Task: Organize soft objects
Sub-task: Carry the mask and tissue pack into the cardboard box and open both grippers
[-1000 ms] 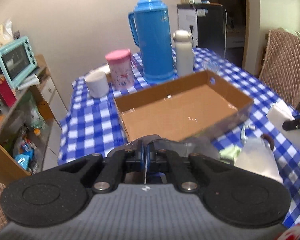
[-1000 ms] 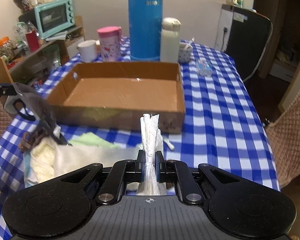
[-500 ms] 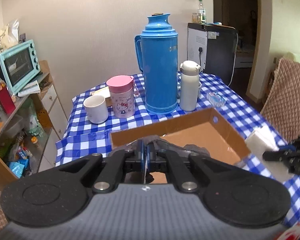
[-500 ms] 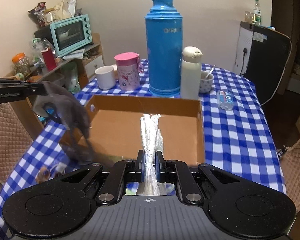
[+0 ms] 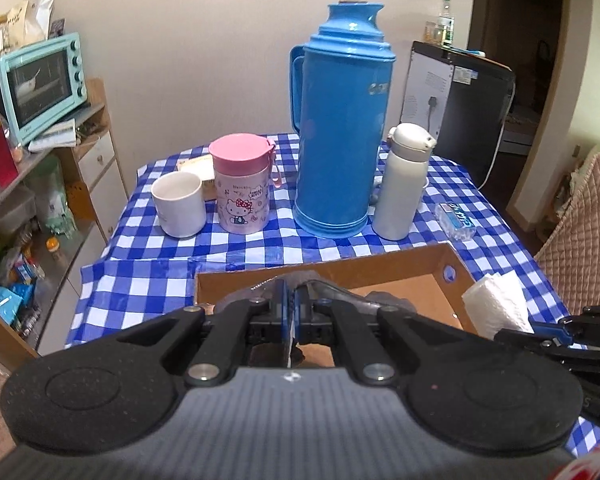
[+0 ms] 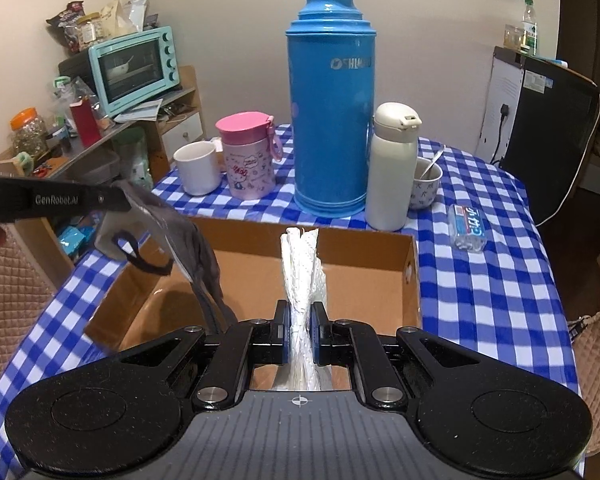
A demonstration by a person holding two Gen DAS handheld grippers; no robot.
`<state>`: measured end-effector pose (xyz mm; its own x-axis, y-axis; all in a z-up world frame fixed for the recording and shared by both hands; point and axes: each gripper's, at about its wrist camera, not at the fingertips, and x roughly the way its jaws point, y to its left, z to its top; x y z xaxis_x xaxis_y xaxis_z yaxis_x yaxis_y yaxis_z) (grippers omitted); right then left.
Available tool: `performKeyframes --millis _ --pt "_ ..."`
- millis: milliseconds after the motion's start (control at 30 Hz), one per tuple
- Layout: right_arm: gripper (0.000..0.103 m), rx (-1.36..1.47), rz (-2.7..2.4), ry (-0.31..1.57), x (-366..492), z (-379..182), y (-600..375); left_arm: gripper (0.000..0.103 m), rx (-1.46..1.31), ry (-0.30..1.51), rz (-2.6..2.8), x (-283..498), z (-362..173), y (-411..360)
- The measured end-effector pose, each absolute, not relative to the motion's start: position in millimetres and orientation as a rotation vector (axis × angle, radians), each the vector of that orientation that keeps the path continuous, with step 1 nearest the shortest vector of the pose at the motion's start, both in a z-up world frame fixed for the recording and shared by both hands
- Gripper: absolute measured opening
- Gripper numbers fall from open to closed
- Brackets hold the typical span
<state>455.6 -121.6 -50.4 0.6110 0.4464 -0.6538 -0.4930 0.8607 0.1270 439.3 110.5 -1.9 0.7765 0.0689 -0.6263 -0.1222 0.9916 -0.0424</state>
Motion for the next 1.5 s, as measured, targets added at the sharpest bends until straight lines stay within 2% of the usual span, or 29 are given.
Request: performKeyframes --millis 133,167,267,300,533,867,900,1000,1067,1133,1400,1500 --pt "0.01 -0.063 0.537 0.739 471 -57 -120 0.004 -0.113 0.66 0.097 452 -12 112" --pt "0.01 -0.063 0.536 0.743 473 -59 -120 0.007 -0.119 0.663 0.086 456 -16 112" --pt "0.01 -0.061 0.535 0.761 478 -67 -120 0.027 -0.123 0.743 0.065 468 -36 111" --pt "0.01 -0.062 0.536 0.767 479 -70 -120 0.03 -0.118 0.759 0.071 469 -43 112" --pt "0.01 -0.056 0.532 0.788 487 -81 -123 0.03 -0.125 0.841 0.066 462 -64 123" --pt "0.011 -0.041 0.54 0.73 494 -76 -119 0.034 -0.121 0.845 0.061 454 -60 130" --pt "0.012 -0.042 0.539 0.721 494 -75 -118 0.035 -0.118 0.846 0.06 453 -60 129" --pt "0.033 -0.017 0.542 0.698 495 -74 -119 0.041 -0.107 0.85 0.06 452 -60 128" --pt "0.06 0.001 0.528 0.677 495 -74 -122 0.043 -0.1 0.851 0.058 451 -60 127" --pt "0.063 0.004 0.518 0.651 490 -73 -124 0.047 -0.093 0.852 0.058 448 -59 126" --pt "0.064 0.018 0.506 0.715 470 -78 -138 0.061 -0.042 0.843 0.058 427 -52 118" --pt "0.064 0.03 0.497 0.742 460 -80 -144 0.061 -0.031 0.837 0.056 417 -48 116"
